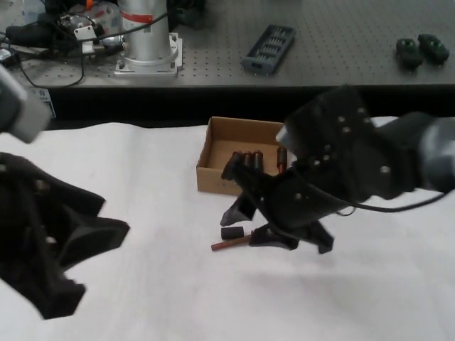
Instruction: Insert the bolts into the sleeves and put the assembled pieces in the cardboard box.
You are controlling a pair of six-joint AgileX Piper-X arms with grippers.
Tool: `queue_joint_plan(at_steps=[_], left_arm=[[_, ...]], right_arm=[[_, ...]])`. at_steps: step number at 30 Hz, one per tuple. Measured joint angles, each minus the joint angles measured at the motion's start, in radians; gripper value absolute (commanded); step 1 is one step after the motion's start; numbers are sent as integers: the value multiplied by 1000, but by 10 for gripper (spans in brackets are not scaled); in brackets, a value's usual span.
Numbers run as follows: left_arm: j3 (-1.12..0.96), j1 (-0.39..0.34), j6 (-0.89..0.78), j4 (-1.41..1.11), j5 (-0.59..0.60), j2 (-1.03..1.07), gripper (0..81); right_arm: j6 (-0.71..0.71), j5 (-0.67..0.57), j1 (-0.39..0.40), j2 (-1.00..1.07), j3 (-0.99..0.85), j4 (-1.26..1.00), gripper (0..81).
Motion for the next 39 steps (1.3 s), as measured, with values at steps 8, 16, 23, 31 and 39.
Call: queue_joint_plan(at_steps=[8, 16, 23, 31, 39], left_arm=[[0, 0, -32, 39, -4, -110, 297], [0, 0, -43, 38, -8, -169, 297], [0, 0, -46, 38, -8, -175, 297], [0, 0, -46, 38, -8, -175, 297], [0, 0, -46, 38, -8, -175, 297]], right_arm=[[280, 15, 0, 83, -60, 3, 371], [332, 18, 0, 123, -71, 9, 332], [334, 51, -4, 129, -72, 10, 332], [338, 28, -34, 180, -73, -30, 331], [339, 31, -47, 191, -75, -46, 331]])
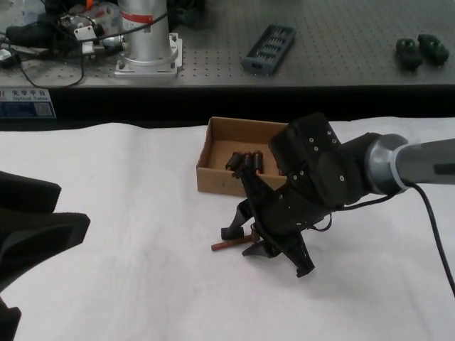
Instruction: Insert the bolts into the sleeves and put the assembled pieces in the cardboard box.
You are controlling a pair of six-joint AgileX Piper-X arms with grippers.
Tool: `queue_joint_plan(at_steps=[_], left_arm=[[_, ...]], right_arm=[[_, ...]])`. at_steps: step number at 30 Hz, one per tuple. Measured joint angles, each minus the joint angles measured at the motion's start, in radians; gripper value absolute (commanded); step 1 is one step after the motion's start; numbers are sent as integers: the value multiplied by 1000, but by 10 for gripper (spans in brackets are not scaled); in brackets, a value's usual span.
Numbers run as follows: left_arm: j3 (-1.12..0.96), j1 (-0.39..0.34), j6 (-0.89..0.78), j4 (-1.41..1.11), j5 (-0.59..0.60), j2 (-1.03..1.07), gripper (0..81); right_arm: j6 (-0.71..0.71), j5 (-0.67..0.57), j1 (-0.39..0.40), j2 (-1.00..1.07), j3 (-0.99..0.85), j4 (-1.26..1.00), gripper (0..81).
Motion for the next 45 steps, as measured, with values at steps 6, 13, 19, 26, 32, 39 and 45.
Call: queue_joint_plan(at_steps=[6, 13, 19, 26, 32, 39, 45], left_arm=[[0, 0, 0, 0, -10, 0, 297], [0, 0, 0, 0, -46, 0, 297], [0, 0, 0, 0, -53, 0, 297], [0, 0, 0, 0, -61, 0, 297], [0, 0, 0, 0, -63, 0, 297], [0, 0, 0, 0, -63, 0, 297], [0, 0, 0, 0, -63, 0, 297]], right_arm=[[3, -11, -4, 9, -1, -3, 331], [21, -42, -8, 20, -6, -11, 271], [26, -66, -11, 24, -7, -29, 268], [21, -68, -14, 27, -7, -41, 268], [-15, -68, -17, 27, -7, -55, 268], [-22, -57, -19, 27, -7, -55, 268], [-24, -49, -22, 19, -5, -55, 268]])
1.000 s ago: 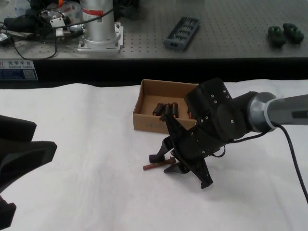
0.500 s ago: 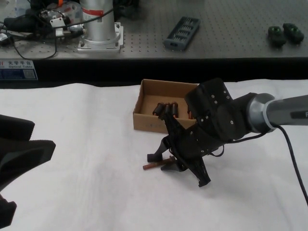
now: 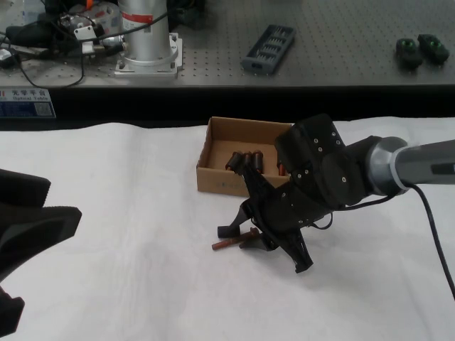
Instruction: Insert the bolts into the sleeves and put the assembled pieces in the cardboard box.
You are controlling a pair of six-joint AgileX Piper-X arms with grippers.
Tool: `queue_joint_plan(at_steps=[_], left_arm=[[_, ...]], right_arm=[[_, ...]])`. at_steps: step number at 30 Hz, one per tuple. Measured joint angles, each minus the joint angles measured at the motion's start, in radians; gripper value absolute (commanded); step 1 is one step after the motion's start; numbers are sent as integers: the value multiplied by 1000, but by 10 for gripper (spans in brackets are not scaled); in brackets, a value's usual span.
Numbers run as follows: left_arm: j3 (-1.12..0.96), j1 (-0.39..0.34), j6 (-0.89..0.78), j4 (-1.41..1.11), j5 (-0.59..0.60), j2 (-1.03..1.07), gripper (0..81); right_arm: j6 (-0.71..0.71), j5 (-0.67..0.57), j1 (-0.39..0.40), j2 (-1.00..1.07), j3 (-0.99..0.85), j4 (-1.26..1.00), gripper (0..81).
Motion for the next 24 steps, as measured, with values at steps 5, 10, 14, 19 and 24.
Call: queue_joint_plan(at_steps=[5, 10, 14, 19, 24], left_arm=[[0, 0, 0, 0, 0, 0, 297], [0, 0, 0, 0, 0, 0, 297], [0, 0, 0, 0, 0, 0, 297], [0, 0, 22, 0, 0, 0, 297], [0, 0, 25, -10, -3, 0, 297]], right_arm=[[-17, 24, -2, -19, 0, 0, 268], [-19, 36, -2, -22, 0, 8, 268], [-19, 47, -2, -22, 0, 35, 268], [-19, 75, -2, -22, 0, 56, 268], [-19, 94, -5, -22, 0, 56, 268]])
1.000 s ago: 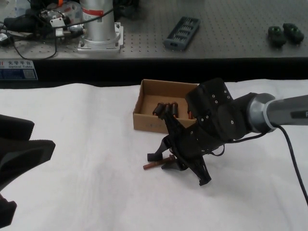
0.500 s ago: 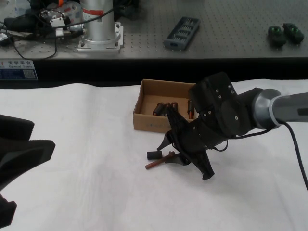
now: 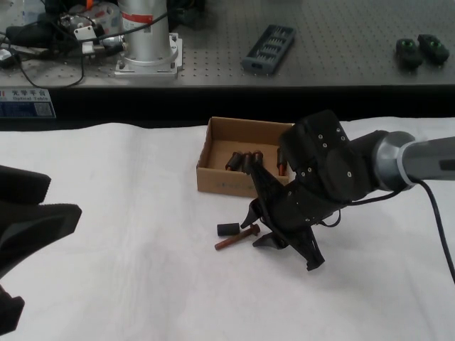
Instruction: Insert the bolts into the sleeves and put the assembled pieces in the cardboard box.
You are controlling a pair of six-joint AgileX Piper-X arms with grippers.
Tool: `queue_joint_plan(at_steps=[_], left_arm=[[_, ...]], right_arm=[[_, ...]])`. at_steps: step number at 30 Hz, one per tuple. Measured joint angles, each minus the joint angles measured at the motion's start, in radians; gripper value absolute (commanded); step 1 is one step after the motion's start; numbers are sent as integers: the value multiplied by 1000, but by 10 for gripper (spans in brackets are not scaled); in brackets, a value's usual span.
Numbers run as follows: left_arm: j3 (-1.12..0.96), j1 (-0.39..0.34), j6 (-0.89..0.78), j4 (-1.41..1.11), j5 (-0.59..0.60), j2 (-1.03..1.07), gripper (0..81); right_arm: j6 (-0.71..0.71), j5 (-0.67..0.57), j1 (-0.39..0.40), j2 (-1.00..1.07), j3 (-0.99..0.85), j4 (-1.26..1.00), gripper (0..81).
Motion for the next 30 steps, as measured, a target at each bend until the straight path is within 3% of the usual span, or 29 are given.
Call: queue_joint_plan(at_steps=[18, 24, 30], left_arm=[[0, 0, 0, -28, 0, 0, 297], [0, 0, 0, -28, -2, 0, 297], [0, 0, 0, -28, -8, 0, 297]], right_arm=[[0, -71, -15, 27, 0, -47, 267], [0, -72, 4, 27, 0, -48, 179], [0, -63, 14, 29, 0, -48, 178]])
